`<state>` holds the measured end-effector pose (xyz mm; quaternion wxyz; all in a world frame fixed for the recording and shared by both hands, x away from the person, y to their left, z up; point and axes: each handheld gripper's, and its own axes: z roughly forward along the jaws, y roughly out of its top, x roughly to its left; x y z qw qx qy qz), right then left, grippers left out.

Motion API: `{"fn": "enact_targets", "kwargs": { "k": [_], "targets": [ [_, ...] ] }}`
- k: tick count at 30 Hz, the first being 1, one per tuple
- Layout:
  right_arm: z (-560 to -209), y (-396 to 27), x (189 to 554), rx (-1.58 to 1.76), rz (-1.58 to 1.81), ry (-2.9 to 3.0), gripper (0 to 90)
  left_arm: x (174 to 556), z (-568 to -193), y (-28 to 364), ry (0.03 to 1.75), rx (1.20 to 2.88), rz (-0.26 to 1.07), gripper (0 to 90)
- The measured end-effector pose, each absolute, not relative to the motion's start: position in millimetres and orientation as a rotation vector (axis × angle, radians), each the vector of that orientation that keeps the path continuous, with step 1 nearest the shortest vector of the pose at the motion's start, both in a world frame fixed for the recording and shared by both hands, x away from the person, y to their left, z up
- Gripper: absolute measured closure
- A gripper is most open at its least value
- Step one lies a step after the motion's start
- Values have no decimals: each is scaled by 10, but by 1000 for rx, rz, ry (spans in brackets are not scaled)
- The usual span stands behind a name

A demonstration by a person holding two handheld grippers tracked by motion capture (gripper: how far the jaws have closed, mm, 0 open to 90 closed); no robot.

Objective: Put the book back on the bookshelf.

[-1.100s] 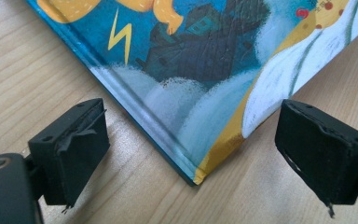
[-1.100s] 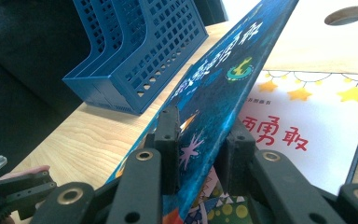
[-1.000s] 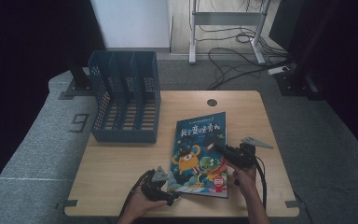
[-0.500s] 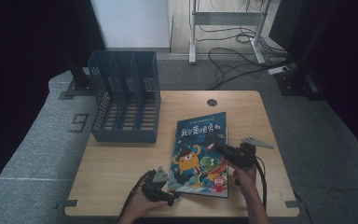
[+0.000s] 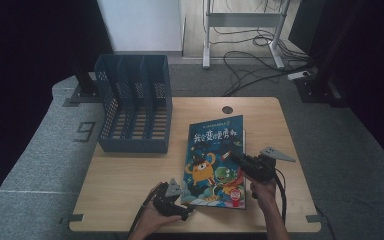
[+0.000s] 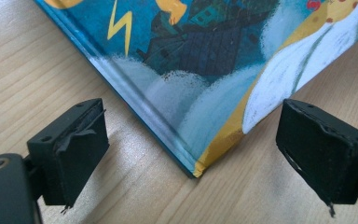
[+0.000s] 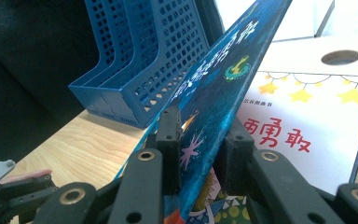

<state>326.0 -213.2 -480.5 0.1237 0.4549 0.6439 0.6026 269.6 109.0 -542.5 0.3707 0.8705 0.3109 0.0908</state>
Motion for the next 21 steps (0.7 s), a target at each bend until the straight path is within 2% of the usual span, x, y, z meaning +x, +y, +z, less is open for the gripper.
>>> {"fn": "enact_targets", "kwargs": {
  "k": [21],
  "targets": [
    [-4628, -2112, 3107, 1147, 1766, 1886, 737, 2713, -5449, 1062, 803, 2219, 246, 81]
  ]
}}
